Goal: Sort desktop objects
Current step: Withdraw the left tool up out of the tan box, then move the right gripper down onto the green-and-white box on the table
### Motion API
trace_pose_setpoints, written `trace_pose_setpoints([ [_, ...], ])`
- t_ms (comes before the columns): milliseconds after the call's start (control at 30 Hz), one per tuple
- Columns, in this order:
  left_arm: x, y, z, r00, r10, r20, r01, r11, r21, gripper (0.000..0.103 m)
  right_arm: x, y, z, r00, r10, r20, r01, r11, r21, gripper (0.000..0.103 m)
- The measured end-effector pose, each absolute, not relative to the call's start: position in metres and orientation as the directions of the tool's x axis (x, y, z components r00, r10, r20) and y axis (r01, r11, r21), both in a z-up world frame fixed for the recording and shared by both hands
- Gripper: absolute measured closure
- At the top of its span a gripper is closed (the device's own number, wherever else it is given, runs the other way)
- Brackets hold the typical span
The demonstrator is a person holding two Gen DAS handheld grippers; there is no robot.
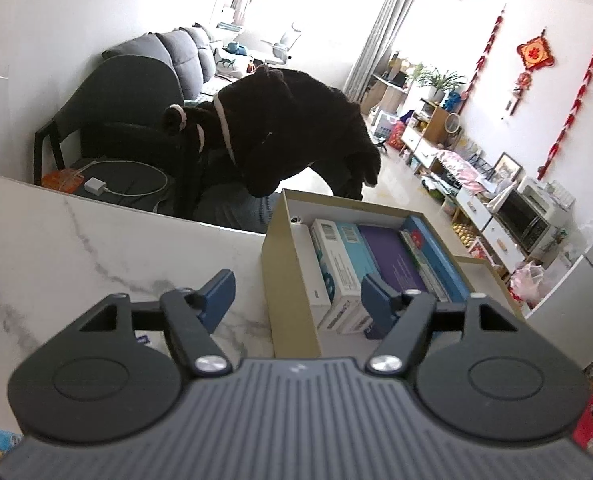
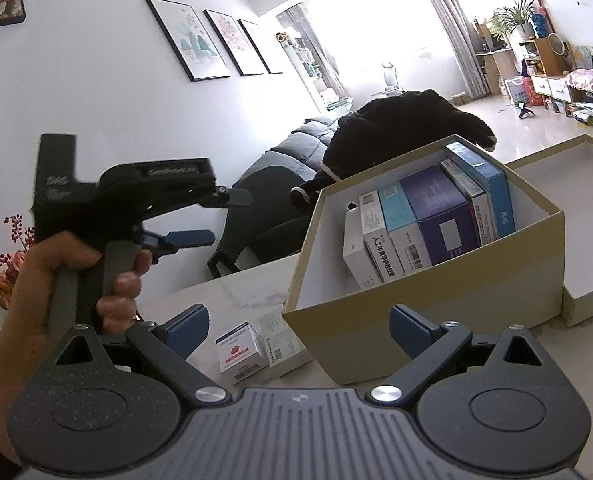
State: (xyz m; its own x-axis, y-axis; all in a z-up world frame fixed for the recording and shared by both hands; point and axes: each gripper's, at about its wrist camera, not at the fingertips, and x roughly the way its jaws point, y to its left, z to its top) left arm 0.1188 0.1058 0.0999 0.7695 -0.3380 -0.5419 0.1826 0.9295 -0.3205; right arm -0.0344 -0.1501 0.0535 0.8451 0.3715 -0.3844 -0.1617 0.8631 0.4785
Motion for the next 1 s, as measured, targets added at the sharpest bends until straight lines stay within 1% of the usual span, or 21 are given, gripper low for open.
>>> trace_pose_setpoints([
  [300,0.081,0.131,0.099,0.787,-0.382,-0.484,0.213,0.905,-0.368,0.025,-0.032,-0.144,0.051,0.837,0.375,-0.398,-0.165,0.867,0.47,0.005],
  [433,0.065,0.142,0.096,0.8,-0.379,-0.465,0.211,0.903,-0.373,0.022,-0.029,-0.14,0.05,0.831,0.383,-0.405,-0.172,0.867,0.467,0.005],
  [633,0.049,0.159,0.085,0.818,-0.337,-0.465,0.168,0.915,-0.368,0.017,-0.024,-0.133,0.046,0.818,0.397,-0.417,-0.187,0.868,0.46,0.005],
  [833,0.037,0.18,0.071,0.827,-0.296,-0.478,0.104,0.916,-0.388,0.008,-0.019,-0.123,0.041,0.8,0.409,-0.44,-0.199,0.871,0.449,0.005],
  [900,0.035,0.186,0.066,0.83,-0.275,-0.485,0.079,0.919,-0.386,0.003,-0.017,-0.118,0.039,0.791,0.413,-0.451,-0.204,0.873,0.443,0.005],
  [1000,0.03,0.196,0.058,0.833,-0.243,-0.496,0.042,0.923,-0.382,0.0,-0.013,-0.109,0.034,0.773,0.421,-0.475,-0.216,0.878,0.426,0.005],
])
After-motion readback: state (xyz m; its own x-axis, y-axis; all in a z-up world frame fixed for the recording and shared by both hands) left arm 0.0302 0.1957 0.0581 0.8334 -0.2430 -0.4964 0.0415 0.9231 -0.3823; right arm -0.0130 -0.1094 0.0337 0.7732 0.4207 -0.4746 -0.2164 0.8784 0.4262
